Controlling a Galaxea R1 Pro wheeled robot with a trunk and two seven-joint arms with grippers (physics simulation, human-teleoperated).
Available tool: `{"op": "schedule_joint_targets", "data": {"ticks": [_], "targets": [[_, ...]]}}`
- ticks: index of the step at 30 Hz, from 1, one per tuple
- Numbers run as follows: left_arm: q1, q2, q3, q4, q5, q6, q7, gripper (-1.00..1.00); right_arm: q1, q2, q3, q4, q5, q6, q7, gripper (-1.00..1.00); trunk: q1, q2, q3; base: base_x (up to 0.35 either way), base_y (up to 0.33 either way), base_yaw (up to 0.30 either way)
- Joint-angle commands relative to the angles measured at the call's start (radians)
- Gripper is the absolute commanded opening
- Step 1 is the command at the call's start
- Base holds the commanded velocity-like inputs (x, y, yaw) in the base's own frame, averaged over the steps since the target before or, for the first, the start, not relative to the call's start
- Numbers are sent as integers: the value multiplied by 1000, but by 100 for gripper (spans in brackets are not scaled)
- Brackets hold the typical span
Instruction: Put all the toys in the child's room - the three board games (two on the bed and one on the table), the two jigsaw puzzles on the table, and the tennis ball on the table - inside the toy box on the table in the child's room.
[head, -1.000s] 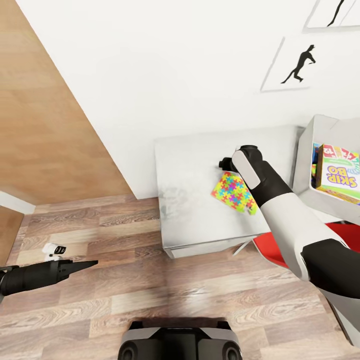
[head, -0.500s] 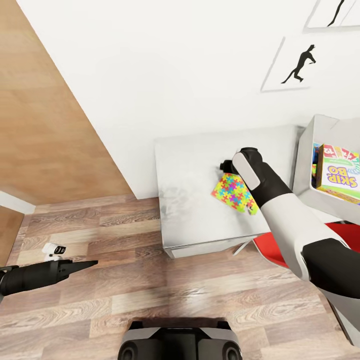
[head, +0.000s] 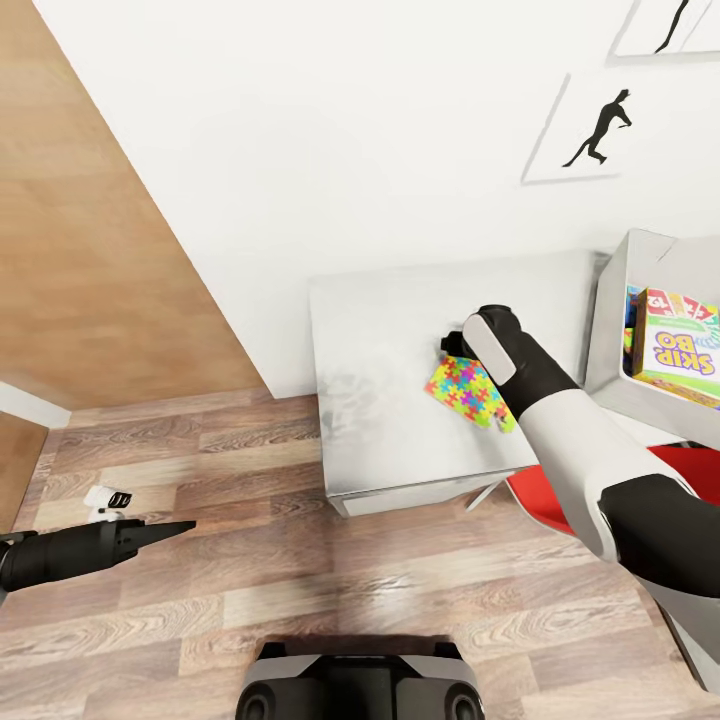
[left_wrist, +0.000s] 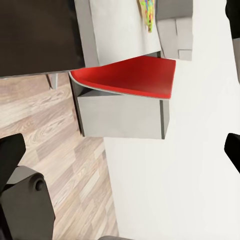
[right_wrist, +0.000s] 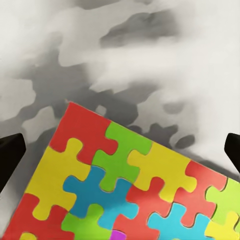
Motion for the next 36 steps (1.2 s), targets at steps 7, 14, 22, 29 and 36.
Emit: {"op": "schedule_joint_targets", "data": {"ticks": [7,14,22,29,36], "targets": [[0,1,0,0,-1,11,-4,100,-1,1,5,-1,-10,2,-9,100,1,-2,-1,-46,26,0],[0,1,0,0,-1,11,-4,100,-1,2,5,-1,-10,3,-9,100,1,-2,-1,-160,43,0],[0,1,0,0,0,11,-4,100,-1,3,5,-1,-10,3,-9,100,1,-2,-1,-89,56,0],[0,1,0,0,0,11,-4,100,-1,2,5,-2,-10,3,-9,100,1,-2,-1,-52,15,0],[0,0,0,0,0,11,-4,100,-1,1,5,-2,-10,3,-9,100,1,-2,-1,-14,2,0]]}}
